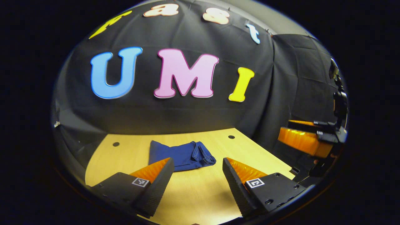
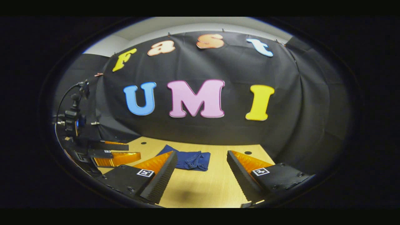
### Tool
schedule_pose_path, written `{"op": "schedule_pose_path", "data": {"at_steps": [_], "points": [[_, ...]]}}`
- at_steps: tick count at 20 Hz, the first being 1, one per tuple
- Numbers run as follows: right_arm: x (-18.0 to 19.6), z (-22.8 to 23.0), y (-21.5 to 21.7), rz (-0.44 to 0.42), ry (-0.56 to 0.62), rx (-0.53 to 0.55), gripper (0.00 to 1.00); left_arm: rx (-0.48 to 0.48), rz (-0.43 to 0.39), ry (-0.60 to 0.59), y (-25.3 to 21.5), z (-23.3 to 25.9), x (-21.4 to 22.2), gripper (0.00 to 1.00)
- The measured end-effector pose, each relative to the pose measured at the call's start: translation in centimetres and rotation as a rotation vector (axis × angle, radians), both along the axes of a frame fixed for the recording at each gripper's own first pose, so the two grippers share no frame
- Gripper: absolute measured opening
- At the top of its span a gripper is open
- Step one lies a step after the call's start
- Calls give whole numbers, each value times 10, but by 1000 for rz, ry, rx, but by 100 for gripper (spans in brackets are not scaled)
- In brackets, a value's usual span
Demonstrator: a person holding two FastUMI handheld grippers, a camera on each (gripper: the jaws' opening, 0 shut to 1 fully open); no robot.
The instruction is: Grasp the waist and the cuffs of the jeans and fold them to make the two legs overlap; first hold the waist and fold one-third of the jeans toward the cuffs, then hold the cuffs and fold the remaining one-third in the same direction to finish folding.
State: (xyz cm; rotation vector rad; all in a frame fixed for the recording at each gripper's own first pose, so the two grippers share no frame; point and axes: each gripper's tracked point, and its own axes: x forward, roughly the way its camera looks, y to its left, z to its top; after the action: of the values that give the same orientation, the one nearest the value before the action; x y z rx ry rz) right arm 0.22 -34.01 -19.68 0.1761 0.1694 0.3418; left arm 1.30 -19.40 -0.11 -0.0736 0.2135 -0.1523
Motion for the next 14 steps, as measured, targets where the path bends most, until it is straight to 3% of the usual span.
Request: {"op": "schedule_pose_path", "data": {"at_steps": [3, 6, 11, 12, 14], "points": [[-44, 40, -7, -11, -40, 37, 97, 10, 63, -57, 7, 20, -44, 96], [-68, 65, -19, -29, -65, 106, 98, -47, 79, -109, -3, 52, -68, 96], [-60, 76, -60, -71, -116, 113, 100, -13, 177, -150, -8, 75, -67, 97], [-58, 79, -66, -62, -115, 114, 94, -25, 184, -150, -14, 81, -68, 96], [-52, 82, -87, -65, -133, 107, 98, -34, 184, -167, -26, 87, -65, 96]]}}
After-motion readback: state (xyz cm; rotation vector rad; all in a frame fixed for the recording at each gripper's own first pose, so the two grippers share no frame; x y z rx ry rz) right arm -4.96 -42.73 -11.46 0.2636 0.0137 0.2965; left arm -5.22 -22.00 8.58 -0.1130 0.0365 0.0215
